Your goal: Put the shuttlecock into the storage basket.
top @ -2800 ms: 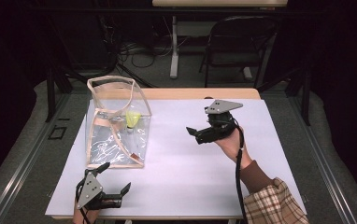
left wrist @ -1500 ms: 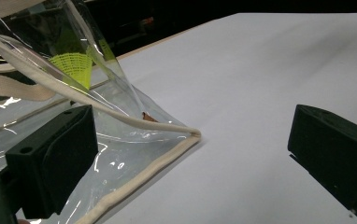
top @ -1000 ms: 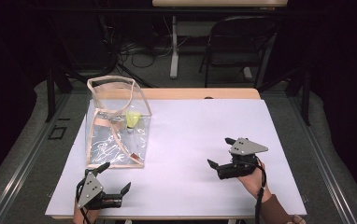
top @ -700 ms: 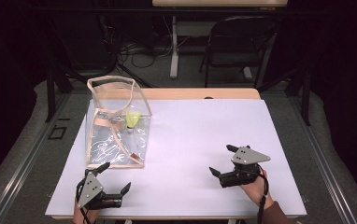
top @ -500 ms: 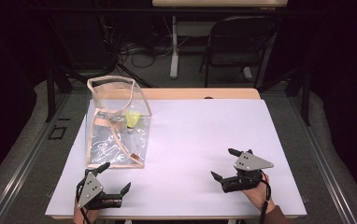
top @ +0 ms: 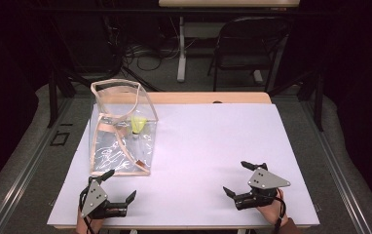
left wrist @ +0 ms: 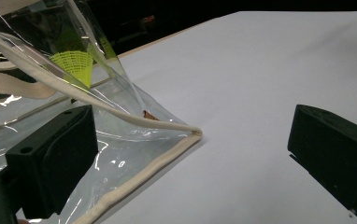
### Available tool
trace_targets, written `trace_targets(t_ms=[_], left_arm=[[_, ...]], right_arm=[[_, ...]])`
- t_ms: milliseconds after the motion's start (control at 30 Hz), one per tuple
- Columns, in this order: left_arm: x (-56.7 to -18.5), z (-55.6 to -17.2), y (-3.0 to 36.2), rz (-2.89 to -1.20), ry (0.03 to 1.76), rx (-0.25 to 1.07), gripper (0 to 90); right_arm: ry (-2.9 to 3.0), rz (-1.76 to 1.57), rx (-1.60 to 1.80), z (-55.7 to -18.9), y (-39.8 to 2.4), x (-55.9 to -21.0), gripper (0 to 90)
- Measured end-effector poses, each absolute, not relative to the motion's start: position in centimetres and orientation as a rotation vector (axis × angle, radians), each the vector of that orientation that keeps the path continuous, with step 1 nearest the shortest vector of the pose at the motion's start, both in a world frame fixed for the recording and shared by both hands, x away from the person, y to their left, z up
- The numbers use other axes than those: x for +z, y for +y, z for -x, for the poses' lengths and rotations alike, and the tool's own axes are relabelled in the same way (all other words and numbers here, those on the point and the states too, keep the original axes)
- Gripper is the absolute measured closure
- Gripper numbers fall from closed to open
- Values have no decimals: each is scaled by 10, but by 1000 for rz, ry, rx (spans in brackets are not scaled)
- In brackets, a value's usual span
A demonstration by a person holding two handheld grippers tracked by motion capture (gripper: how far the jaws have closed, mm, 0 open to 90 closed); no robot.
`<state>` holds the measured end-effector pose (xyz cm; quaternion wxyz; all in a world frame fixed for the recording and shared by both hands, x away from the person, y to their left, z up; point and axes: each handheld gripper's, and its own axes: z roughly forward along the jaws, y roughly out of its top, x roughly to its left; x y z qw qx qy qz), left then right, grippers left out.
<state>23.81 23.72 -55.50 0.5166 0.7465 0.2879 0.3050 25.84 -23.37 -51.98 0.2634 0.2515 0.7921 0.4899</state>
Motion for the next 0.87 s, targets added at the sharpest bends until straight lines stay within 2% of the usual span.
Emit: trace_targets(t_ms=[867], left_arm=[[-555, -239, 236, -1797, 691, 729, 16]], right_arm=[[2092, -586, 1344, -232, -245, -529, 0]])
